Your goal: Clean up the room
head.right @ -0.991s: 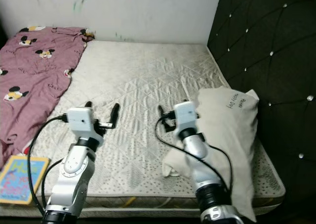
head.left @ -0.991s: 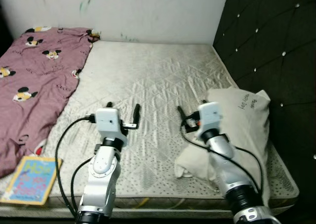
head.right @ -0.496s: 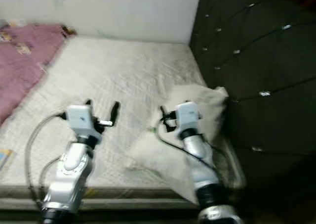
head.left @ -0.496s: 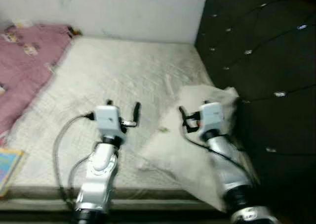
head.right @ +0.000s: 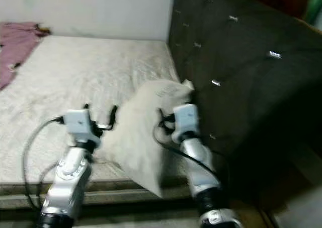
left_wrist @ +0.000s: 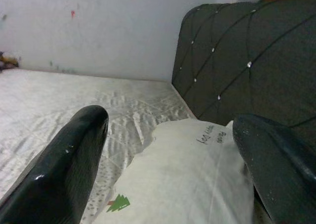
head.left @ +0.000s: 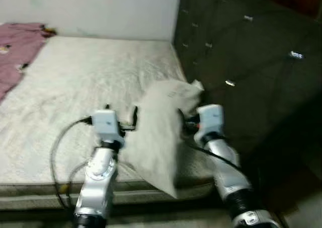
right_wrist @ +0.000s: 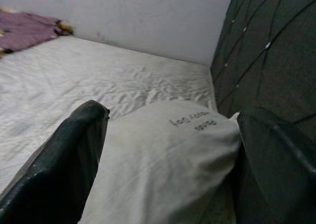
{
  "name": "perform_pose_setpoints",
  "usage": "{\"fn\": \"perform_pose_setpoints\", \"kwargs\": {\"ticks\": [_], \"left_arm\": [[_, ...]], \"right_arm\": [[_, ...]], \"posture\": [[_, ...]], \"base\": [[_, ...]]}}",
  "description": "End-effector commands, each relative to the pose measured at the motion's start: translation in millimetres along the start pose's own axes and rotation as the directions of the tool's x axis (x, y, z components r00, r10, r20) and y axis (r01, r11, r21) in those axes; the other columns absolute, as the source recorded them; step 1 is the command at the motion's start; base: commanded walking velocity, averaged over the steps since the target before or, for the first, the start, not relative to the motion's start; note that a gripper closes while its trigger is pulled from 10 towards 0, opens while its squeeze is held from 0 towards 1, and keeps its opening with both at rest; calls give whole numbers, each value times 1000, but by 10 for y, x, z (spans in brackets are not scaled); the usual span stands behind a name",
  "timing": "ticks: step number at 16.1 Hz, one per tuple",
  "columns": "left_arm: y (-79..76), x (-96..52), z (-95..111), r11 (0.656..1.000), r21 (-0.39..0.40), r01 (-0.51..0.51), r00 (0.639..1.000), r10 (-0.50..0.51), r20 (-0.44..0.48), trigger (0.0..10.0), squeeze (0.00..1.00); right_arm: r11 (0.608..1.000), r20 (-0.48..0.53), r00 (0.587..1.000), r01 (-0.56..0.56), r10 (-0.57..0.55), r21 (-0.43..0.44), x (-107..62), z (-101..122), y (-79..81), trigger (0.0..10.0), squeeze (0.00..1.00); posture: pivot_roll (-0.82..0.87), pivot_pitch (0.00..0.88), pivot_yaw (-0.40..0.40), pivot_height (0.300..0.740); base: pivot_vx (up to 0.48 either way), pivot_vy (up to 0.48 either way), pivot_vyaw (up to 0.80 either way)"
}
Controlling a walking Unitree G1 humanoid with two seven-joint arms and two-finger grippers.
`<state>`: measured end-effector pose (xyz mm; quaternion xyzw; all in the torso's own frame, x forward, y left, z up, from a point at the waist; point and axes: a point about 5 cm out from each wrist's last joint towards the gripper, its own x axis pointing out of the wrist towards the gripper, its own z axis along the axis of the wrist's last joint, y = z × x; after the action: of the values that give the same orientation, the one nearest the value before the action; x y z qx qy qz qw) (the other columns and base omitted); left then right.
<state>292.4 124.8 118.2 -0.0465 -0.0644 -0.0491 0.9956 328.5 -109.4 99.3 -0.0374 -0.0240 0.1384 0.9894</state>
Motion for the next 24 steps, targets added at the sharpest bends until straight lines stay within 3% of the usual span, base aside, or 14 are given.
{"fn": "perform_pose_setpoints", "kwargs": {"ticks": [1, 3, 7, 11, 13, 16, 20, 24], "left_arm": [[-15, 4, 15, 1000, -7, 4, 1000, -4, 8, 10000, 0], [36, -5, 33, 1000, 15, -22, 1000, 21, 14, 10000, 0], [403, -139, 65, 990, 68, -123, 992, 122, 11, 10000, 0], [558, -378, -15, 986, 93, -138, 989, 142, -38, 10000, 0], [679, -567, -115, 976, 114, -185, 977, 195, -81, 10000, 0], [699, -648, -180, 974, 113, -196, 972, 208, -111, 10000, 0], [610, -529, -156, 982, 86, -171, 979, 179, -101, 10000, 0], [586, -556, -169, 983, 80, -163, 979, 171, -111, 10000, 0]], "right_arm": [[1000, 19, 1000, 3, -3, -6, 22, 55, -48, 10000, 0], [1000, 23, 1000, 8, -8, 5, 21, 65, -60, 10000, 0], [999, 21, 999, 39, -40, 26, -25, 65, -116, 10000, 0], [997, 13, 998, 57, -58, 43, -127, 31, -158, 10000, 0], [997, -15, 997, 74, -74, 31, -291, -43, -248, 10000, 0], [994, -50, 993, 108, -107, 25, -431, -127, -338, 10000, 0], [992, -60, 991, 124, -122, 23, -452, -117, -348, 10000, 0], [990, -63, 989, 139, -137, 34, -480, -109, -337, 10000, 0]], "posture": [[-75, 6, -50, 740], [-66, 14, -44, 740], [-42, 16, -34, 740], [-25, 0, -29, 740], [-21, 0, -29, 740], [-20, 0, -30, 740], [-42, 0, -18, 740], [-47, 0, -10, 740]], "base": [[0, 0, 0], [0, 0, 0], [0, 0, 0], [0, 0, 0], [0, 0, -400], [0, 0, -800], [0, 0, -800], [0, 0, -800]]}}
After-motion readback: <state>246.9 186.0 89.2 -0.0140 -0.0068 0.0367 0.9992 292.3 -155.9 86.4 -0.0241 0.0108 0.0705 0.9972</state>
